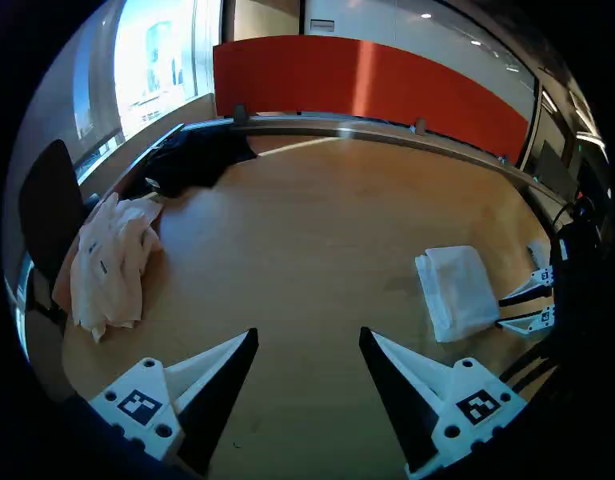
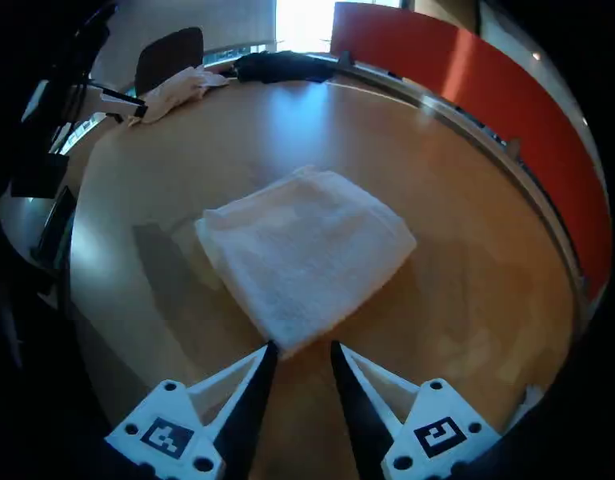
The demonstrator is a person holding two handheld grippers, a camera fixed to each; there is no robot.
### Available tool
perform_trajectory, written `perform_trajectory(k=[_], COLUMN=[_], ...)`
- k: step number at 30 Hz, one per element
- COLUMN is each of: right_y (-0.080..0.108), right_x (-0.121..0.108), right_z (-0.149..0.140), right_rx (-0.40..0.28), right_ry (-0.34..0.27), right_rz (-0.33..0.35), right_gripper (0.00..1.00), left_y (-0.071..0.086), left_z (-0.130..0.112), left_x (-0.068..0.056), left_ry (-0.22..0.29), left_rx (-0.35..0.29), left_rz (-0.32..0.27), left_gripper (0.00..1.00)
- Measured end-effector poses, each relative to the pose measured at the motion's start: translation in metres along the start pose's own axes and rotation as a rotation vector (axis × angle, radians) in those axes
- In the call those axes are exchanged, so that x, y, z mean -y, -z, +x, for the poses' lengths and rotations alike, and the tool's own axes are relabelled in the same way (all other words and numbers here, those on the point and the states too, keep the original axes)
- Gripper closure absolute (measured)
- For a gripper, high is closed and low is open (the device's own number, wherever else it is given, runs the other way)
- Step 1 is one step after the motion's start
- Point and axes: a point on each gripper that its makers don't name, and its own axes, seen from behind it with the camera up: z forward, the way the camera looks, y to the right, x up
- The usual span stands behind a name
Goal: Fold towel
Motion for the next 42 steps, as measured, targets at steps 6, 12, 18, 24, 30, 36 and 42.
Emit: perform_trajectory(k=[6,12,18,24,30,36,42], right_y=[0.003,0.003,0.002,0.001,0.003,0.016,0.038], right_x=[-0.007,-0.005,0.0,-0.001,-0.003,-0.007,-0.014], right_z=[-0.003,-0.006,-0.008,-0.008,-0.002,0.014,0.043], right_rx=[0.006,0.02,0.023,0.017,-0.01,-0.054,-0.118], right_ry=[-0.009,-0.015,-0.015,-0.02,-0.02,-0.008,0.028], right_rz=[-0.013,0.001,0.014,0.003,0.001,-0.007,-0.035], right_gripper=[0.5,0.67,0.87,0.95,0.95,0.95,0.95], left_y=[0.0,0.001,0.002,0.003,0.003,0.004,0.004], left_z=[0.0,0.0,0.0,-0.001,-0.002,0.0,0.006], left_x=[-0.001,-0.002,-0.003,-0.002,-0.002,-0.002,-0.004], left_ry=[0.001,0.001,0.002,-0.001,-0.002,-0.005,-0.008], left_rx=[-0.001,-0.001,-0.003,-0.003,-0.003,-0.006,-0.018], left_rz=[-0.001,-0.001,-0.002,-0.002,-0.003,-0.004,-0.009], left_gripper=[0.06,0.06,0.06,0.06,0.06,0.06,0.06])
